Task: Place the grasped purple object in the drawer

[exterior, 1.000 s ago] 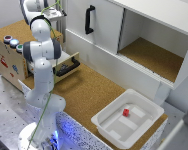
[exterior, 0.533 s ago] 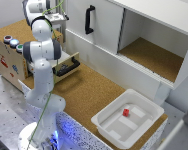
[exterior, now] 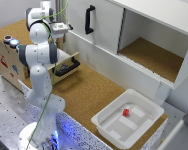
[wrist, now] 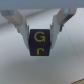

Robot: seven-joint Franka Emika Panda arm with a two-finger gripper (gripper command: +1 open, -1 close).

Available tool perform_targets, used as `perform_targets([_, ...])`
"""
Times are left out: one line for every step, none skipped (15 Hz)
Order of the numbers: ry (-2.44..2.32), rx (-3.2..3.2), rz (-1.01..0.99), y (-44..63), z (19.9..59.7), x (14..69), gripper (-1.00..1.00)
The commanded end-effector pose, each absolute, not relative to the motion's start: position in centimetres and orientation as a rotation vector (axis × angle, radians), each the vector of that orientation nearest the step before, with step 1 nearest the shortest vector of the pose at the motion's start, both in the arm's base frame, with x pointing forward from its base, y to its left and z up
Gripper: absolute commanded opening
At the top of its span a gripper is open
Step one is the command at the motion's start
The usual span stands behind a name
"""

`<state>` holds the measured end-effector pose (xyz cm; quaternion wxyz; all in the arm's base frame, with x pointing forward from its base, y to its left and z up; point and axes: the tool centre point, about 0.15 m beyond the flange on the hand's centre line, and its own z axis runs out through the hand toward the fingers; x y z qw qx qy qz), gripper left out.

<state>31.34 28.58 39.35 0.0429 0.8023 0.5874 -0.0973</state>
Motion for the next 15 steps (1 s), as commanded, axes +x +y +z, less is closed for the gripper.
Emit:
perform_targets([1.958, 2.478, 0.014, 25.9, 36.8, 29.5, -1.0])
perform_targets([1.98, 2.454, 0.029, 26.1, 36.5, 29.7, -1.0])
perform_targets([2.003, 2.433, 0.041, 26.2, 36.2, 29.8, -1.0])
perform_targets([2.03, 2.414, 0.05, 26.5, 35.8, 30.1, -1.0])
perform_targets([2.057, 2.394, 0.053, 26.7, 35.5, 30.2, -1.0])
perform_targets([2.074, 2.384, 0.059, 27.0, 35.1, 30.4, -1.0])
perform_targets([2.094, 2.37, 0.06, 27.3, 34.6, 30.7, -1.0])
perform_targets([2.112, 2.372, 0.06, 27.5, 34.3, 30.9, -1.0])
perform_targets([2.124, 2.368, 0.064, 27.7, 33.9, 31.3, -1.0])
perform_targets([2.124, 2.367, 0.077, 27.9, 33.7, 31.6, -1.0])
perform_targets([2.122, 2.372, 0.104, 28.1, 33.6, 32.0, -1.0])
perform_targets([2.139, 2.355, 0.114, 28.5, 33.6, 32.3, -1.0])
perform_targets([2.153, 2.344, 0.121, 28.9, 33.5, 32.6, -1.0])
perform_targets([2.171, 2.343, 0.119, 29.2, 33.2, 33.0, -1.0])
perform_targets([2.179, 2.349, 0.129, 29.4, 33.1, 33.3, -1.0])
